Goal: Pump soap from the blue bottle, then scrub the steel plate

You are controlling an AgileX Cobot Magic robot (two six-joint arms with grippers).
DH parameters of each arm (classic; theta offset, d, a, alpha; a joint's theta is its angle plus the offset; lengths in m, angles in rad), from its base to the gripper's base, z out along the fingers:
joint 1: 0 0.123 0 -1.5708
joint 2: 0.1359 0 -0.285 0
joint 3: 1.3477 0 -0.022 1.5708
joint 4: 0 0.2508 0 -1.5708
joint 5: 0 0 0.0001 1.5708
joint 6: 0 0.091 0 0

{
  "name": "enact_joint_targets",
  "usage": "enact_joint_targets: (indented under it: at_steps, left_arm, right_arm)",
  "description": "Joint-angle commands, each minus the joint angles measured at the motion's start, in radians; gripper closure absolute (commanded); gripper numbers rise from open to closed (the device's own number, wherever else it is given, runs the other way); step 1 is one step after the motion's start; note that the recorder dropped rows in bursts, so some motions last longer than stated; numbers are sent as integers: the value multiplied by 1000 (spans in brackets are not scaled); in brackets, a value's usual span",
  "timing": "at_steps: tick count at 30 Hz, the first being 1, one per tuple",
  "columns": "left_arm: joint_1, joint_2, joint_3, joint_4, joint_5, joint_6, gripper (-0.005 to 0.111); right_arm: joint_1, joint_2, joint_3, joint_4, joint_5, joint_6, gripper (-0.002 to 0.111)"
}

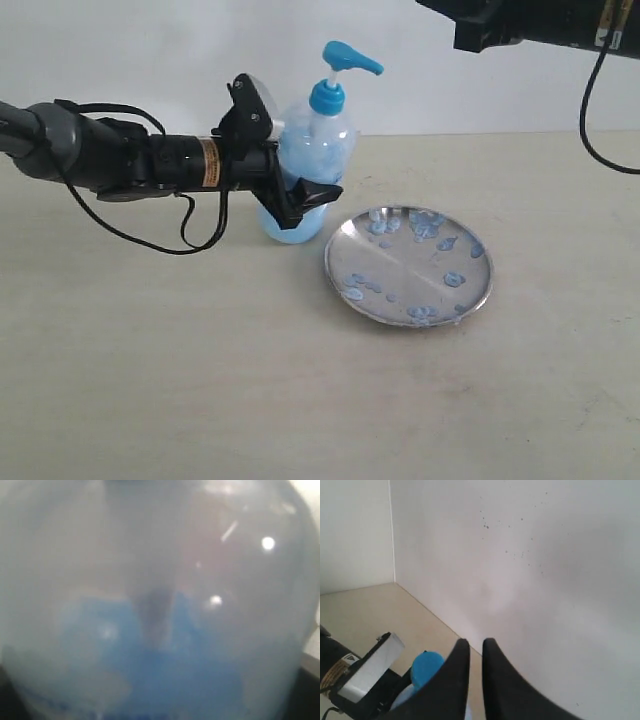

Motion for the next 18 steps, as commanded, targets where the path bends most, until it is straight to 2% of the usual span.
enact_joint_targets:
  at_steps: [1,9,18]
  left_arm:
    - [-50,31,19,108,152,3,102]
    - [-60,31,19,110,154,3,102]
    - [-60,31,19,108,153,3,102]
  right_arm:
    - [37,6,-32,-74,9,-2,109]
    - [65,29,-32,-118,49,20,109]
    - [65,5,-32,-113,181,1,109]
